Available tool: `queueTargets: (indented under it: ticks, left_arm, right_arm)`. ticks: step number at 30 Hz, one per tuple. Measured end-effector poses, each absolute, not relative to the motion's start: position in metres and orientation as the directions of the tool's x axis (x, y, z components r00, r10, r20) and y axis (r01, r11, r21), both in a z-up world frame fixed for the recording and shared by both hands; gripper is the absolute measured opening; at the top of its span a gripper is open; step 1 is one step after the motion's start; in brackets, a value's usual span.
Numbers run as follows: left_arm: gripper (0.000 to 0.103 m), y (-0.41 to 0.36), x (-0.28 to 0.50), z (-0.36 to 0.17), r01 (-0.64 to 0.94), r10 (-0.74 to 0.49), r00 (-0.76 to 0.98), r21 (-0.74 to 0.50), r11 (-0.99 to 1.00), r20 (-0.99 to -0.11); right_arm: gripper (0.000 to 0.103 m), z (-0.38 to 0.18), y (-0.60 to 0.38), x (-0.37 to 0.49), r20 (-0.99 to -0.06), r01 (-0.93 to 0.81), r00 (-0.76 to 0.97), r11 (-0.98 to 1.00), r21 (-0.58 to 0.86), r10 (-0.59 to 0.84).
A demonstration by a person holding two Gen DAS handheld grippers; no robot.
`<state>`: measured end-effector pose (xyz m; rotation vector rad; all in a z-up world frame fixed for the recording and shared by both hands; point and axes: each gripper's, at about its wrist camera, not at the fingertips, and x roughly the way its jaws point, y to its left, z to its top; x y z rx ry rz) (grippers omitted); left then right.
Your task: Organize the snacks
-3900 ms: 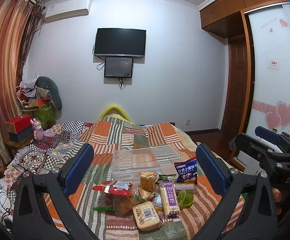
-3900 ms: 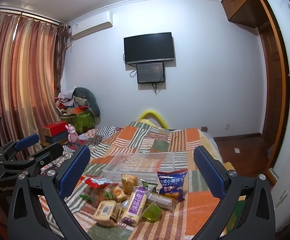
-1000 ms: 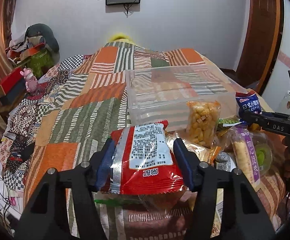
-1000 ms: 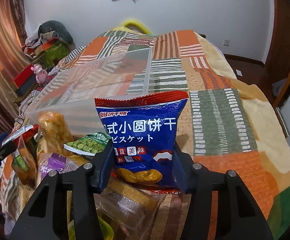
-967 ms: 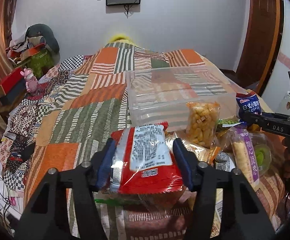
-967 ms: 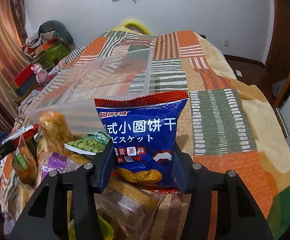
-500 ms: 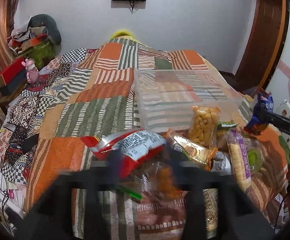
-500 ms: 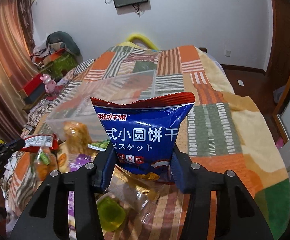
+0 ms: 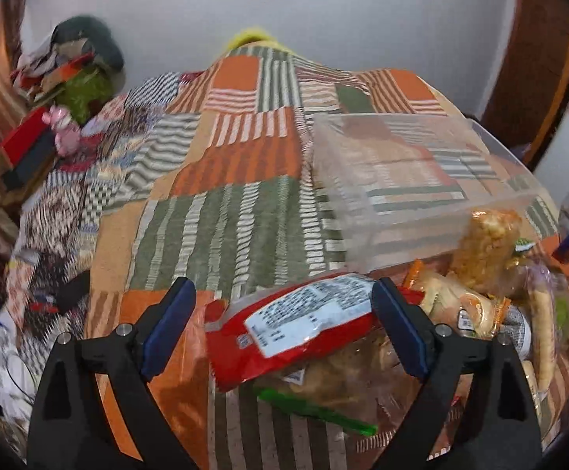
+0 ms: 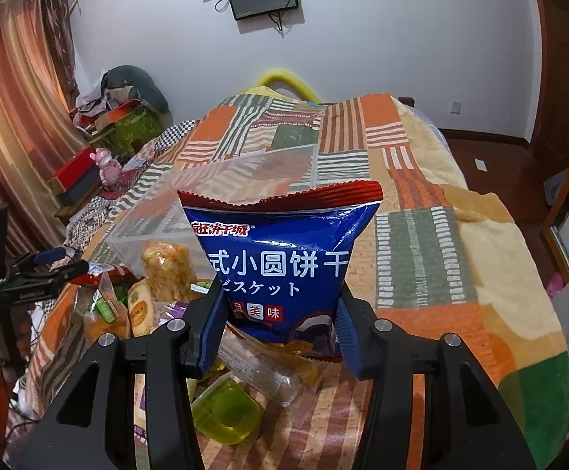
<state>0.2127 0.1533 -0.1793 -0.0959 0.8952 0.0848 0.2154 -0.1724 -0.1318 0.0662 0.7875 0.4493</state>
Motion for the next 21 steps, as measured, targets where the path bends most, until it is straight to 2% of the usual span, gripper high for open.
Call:
queueTargets:
  ticks: [3,8,12,16,21]
  left_arm:
    - [0.092,0.153,0.200,-0.180,-0.119,0.025,0.630,-0.066,0.991,-0.776]
    - [0.092,0.141,0.176,-0.183,-0.101,0.053,0.614,-0.012,0.995,-0.788]
    - [0.092,0.135,0.159,-0.195,-0.090,0.004,0.587,-0.061,0.994,-0.809]
    - [0.092,0.131,0.167,-0.206,-0.102,0.024,0.571,-0.042,0.994,-0.821]
    - [0.092,0.139,0.184,-0.206,-0.107,-0.058,0.590,-0.149,0.983,-0.805]
  right_arm:
    - [0.047,-0.134,-0.172,0.215,-0.672,-0.359,0.617,0.906,0.223,0.410]
    - [0.047,-0.133,-0.173,0.212,-0.672,-0.361,0.610,0.902,0.236,0.420]
    - [0.047,-0.131,-0.175,0.206,-0.663,-0.361,0.613,0.899,0.248,0.429]
    - [0.047,-0.129,-0.176,0.203,-0.664,-0.365,0.612,0.898,0.245,0.430]
    - [0.047,-0.129,-0.178,0.203,-0.665,-0.367,0.612,0.899,0.240,0.428]
